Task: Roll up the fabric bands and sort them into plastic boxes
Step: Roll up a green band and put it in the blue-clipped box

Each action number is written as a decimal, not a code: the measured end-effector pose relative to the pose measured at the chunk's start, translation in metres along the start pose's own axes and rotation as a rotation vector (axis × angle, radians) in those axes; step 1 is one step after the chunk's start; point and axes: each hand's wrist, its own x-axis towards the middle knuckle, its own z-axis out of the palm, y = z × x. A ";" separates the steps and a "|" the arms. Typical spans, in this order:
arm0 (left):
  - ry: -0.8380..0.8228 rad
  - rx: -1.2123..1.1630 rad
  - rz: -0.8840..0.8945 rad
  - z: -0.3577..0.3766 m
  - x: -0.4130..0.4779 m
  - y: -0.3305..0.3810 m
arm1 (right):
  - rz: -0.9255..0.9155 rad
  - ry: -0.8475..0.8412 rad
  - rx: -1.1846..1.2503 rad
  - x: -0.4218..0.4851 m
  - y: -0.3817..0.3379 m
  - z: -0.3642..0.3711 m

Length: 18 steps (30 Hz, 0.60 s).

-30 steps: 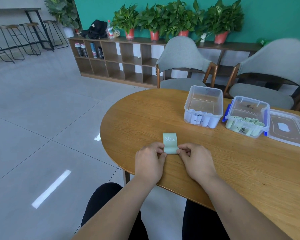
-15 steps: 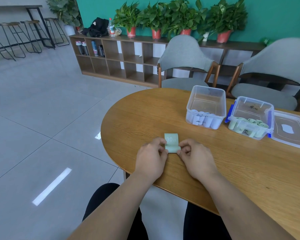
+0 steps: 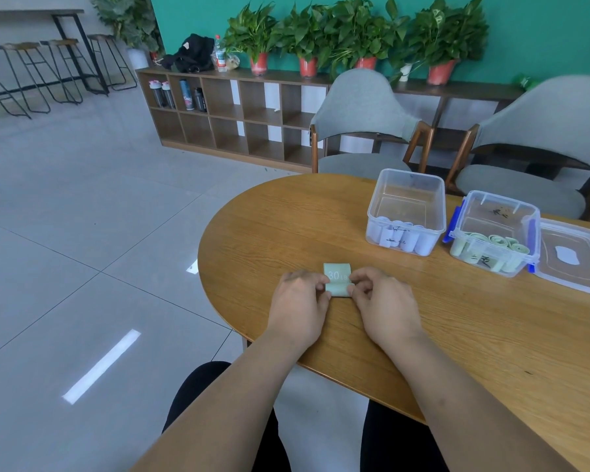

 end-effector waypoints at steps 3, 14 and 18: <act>-0.014 0.013 -0.001 -0.001 0.002 -0.001 | -0.014 0.030 -0.015 -0.002 -0.001 0.000; 0.131 0.057 0.080 0.010 0.000 -0.004 | -0.048 -0.015 -0.075 0.005 0.001 0.001; 0.139 0.063 0.084 0.013 0.002 -0.006 | -0.037 -0.051 -0.100 0.012 -0.002 0.000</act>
